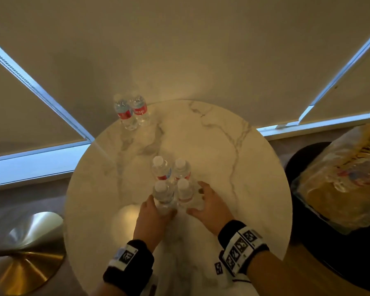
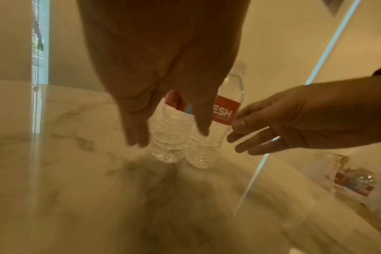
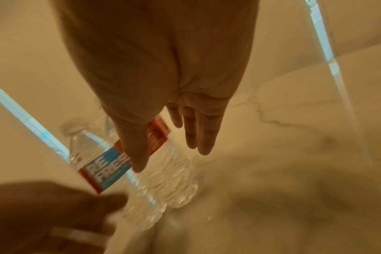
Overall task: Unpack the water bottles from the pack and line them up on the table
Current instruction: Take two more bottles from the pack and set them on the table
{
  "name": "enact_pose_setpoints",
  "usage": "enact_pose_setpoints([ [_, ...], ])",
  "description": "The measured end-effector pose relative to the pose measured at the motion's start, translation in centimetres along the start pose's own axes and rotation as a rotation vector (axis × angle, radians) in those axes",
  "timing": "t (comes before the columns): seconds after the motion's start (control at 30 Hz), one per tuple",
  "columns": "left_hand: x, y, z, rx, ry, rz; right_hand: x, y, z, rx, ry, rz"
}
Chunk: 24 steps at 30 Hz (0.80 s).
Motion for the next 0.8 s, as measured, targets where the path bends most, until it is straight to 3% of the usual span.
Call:
enact_pose_setpoints([
  [0.07,-0.8,1.9,-2.0,-0.138,-0.110,0.199,3.3,-2.4,-1.4,0.040,0.022,-0.005],
  [0.13,-0.6,3.8,-3.7,-0.178,-0.118,0.252,7.9,-5.6,-3.0,0.119,0.077,-0.004],
  [0.23,3.3,8.8,-4.9,-0.226,0.037,0.325,16.8,-11.5,-5.4,0.277,0.266,0.021],
  [0.37,12.3,20.3,-6.0,-0.400,0.264,0.358,28.4,-19.4,-8.7,0.468,0.542,0.071],
  [0.53,23.5,36.8,-6.2,-0.667,0.450,0.246,39.9,-25.5,-8.1,0.524,0.763,0.274],
  [0.6,26.7,43.1,-5.5,-0.751,0.449,0.211,43.0,-27.6,-6.7,0.567,0.788,0.321],
  [0.67,28.1,48.8,-3.3,-0.737,0.447,0.247,44.5,-29.5,-4.8,0.572,0.745,0.337],
  [0.8,30.4,55.1,0.7,-0.675,0.416,0.186,44.9,-32.8,-1.7,0.541,0.667,0.063],
])
Point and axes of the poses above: each hand's wrist, its own z-axis towards the middle knuckle, its own y-axis out of the palm, x = y × z, the point moved 10 cm from there along z, towards the middle knuckle, and after that the axes turned 15 degrees about -z, right-handed, at the moved point
